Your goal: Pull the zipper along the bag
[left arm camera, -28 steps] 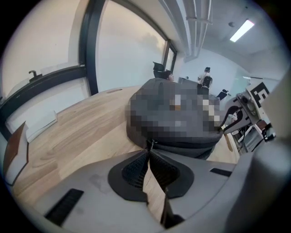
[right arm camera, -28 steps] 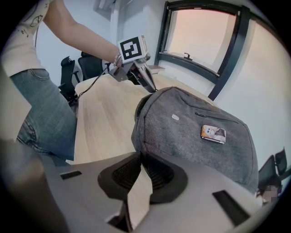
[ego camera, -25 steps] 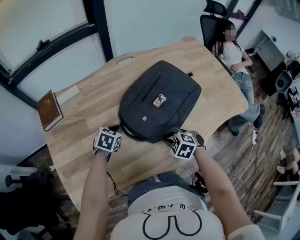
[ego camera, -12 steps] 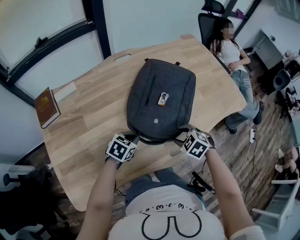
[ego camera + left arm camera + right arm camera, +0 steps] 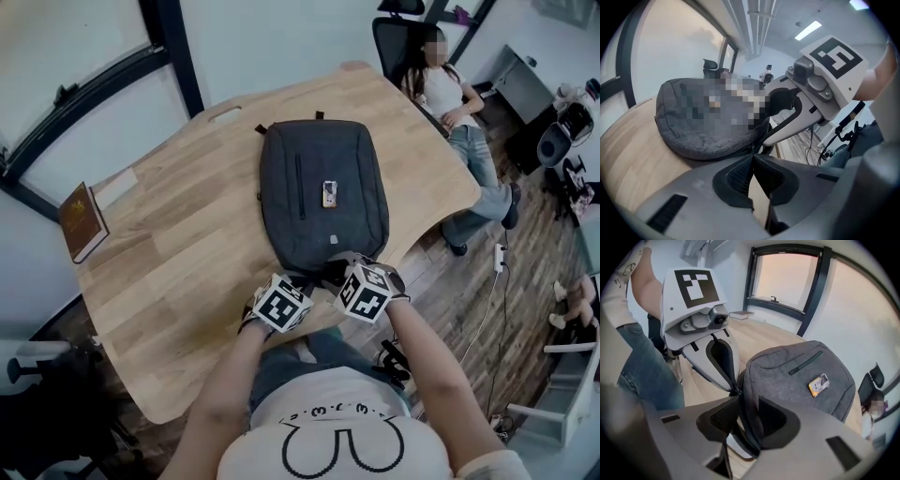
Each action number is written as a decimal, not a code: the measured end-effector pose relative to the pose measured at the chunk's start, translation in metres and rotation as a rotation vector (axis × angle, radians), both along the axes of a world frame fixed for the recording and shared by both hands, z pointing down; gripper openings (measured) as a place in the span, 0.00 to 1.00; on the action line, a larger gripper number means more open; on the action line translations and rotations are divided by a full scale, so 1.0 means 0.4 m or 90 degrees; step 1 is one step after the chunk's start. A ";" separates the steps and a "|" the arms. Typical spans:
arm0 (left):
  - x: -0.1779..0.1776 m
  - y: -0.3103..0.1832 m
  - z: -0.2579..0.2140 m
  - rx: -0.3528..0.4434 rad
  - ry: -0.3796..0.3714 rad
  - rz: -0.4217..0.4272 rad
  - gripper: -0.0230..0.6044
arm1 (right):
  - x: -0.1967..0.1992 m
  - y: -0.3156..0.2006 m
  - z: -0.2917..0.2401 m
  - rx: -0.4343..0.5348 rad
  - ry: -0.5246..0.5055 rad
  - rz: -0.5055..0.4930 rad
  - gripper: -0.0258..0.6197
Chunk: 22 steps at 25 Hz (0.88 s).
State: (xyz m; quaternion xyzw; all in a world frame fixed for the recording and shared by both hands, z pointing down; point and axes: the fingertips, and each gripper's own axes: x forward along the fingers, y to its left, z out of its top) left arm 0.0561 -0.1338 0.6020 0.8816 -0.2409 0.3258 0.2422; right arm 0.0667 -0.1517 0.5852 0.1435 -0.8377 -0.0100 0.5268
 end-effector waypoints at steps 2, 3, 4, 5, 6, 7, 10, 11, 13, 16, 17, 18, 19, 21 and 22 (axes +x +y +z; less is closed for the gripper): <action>0.010 0.003 -0.004 0.001 -0.004 -0.002 0.06 | 0.007 -0.004 0.008 0.007 0.001 0.005 0.26; 0.010 0.002 -0.003 0.003 -0.007 -0.007 0.06 | 0.010 -0.006 0.010 0.008 -0.002 0.006 0.26; 0.007 0.001 -0.002 0.005 -0.010 -0.013 0.06 | 0.012 -0.007 0.012 0.008 -0.004 0.006 0.23; 0.002 0.001 0.000 0.006 -0.013 -0.019 0.06 | 0.014 -0.007 0.013 0.007 -0.005 0.006 0.21; -0.002 0.002 0.001 0.006 -0.013 -0.023 0.06 | 0.015 -0.006 0.014 0.006 -0.006 0.004 0.19; -0.007 0.003 0.002 0.006 -0.013 -0.026 0.06 | 0.016 -0.005 0.014 0.005 -0.006 0.002 0.19; -0.024 0.004 0.000 0.014 -0.020 -0.029 0.06 | 0.013 -0.002 0.012 0.007 -0.009 -0.007 0.18; -0.031 0.003 -0.002 0.018 -0.023 -0.029 0.06 | 0.012 -0.001 0.011 0.007 -0.013 -0.008 0.17; -0.046 0.004 -0.005 0.025 -0.030 -0.032 0.06 | 0.010 0.000 0.010 0.008 -0.020 -0.007 0.17; -0.074 0.002 -0.006 0.037 -0.046 -0.040 0.06 | 0.010 0.000 0.010 0.010 -0.026 -0.005 0.17; -0.087 0.000 -0.004 0.038 -0.050 -0.047 0.06 | 0.011 0.000 0.011 0.010 -0.026 -0.004 0.17; -0.102 -0.003 -0.002 0.038 -0.052 -0.056 0.06 | 0.011 0.000 0.011 0.010 -0.027 -0.003 0.17; -0.117 -0.007 0.000 0.038 -0.052 -0.065 0.06 | 0.012 0.000 0.011 0.008 -0.027 -0.003 0.17; -0.142 -0.018 0.003 0.040 -0.057 -0.077 0.06 | 0.011 0.001 0.010 0.005 -0.027 -0.004 0.16; -0.153 -0.027 0.005 0.043 -0.063 -0.083 0.06 | 0.010 0.001 0.009 0.004 -0.025 -0.006 0.16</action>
